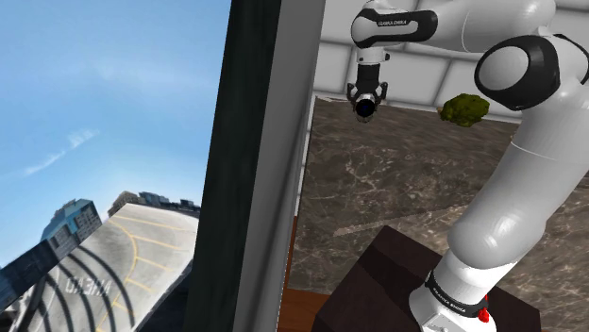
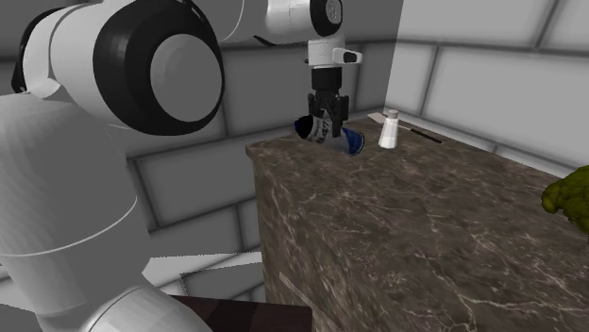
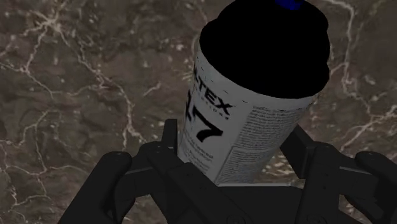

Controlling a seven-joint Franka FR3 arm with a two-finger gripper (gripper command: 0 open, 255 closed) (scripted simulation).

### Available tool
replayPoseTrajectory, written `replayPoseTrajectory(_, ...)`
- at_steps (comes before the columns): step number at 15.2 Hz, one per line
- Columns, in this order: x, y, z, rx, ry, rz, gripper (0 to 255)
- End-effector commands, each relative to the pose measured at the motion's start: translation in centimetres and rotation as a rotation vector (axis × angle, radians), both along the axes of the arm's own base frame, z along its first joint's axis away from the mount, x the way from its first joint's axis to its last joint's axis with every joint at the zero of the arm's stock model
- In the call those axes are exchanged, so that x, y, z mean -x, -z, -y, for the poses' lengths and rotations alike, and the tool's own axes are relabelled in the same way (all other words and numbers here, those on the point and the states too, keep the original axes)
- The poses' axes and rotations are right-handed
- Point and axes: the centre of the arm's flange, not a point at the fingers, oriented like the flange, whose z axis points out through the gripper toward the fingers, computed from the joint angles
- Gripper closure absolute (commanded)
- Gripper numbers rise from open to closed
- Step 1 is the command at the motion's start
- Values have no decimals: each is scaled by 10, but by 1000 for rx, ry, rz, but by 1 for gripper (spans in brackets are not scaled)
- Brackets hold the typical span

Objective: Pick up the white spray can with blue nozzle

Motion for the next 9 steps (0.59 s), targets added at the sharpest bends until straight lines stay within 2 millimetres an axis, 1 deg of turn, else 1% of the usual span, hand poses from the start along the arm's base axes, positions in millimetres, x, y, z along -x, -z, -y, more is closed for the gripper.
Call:
replayPoseTrajectory(1, 1, -11, 0, 0, 0, 0, 255)
replayPoseTrajectory(7, 1, -43, 0, 0, 0, 0, 255)
replayPoseTrajectory(9, 1, -43, 0, 0, 0, 0, 255)
